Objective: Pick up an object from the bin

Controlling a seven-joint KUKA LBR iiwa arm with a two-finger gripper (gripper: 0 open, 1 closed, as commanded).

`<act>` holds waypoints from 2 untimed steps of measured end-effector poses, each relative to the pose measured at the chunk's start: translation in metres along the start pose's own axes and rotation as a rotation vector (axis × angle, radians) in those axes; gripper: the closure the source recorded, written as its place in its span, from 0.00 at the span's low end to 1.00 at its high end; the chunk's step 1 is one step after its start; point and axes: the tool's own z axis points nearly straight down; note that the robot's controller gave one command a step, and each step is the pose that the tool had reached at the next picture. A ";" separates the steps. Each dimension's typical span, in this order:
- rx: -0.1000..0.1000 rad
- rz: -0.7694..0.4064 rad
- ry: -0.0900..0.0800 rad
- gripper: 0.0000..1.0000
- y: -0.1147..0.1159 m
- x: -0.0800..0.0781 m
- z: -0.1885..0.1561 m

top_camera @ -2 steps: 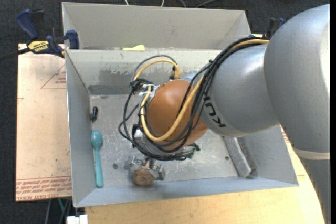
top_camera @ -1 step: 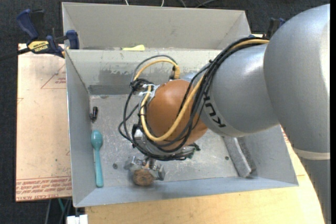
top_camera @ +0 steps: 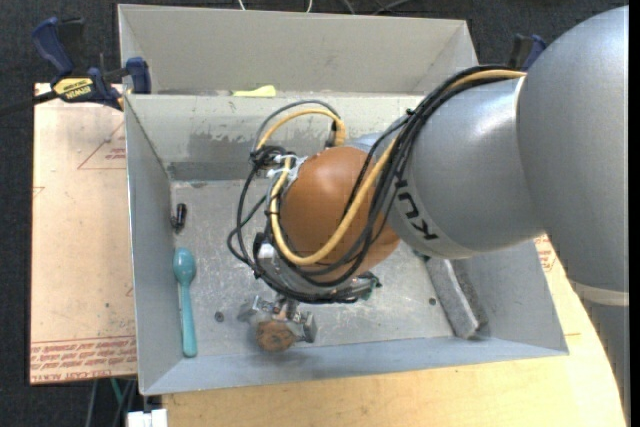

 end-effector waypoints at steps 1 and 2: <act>0.002 0.003 -0.003 1.00 0.000 -0.001 -0.011; 0.000 0.004 -0.003 1.00 0.000 -0.001 -0.028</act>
Offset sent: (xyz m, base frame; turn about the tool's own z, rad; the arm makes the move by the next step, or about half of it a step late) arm 0.0010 0.0005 0.0367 0.0016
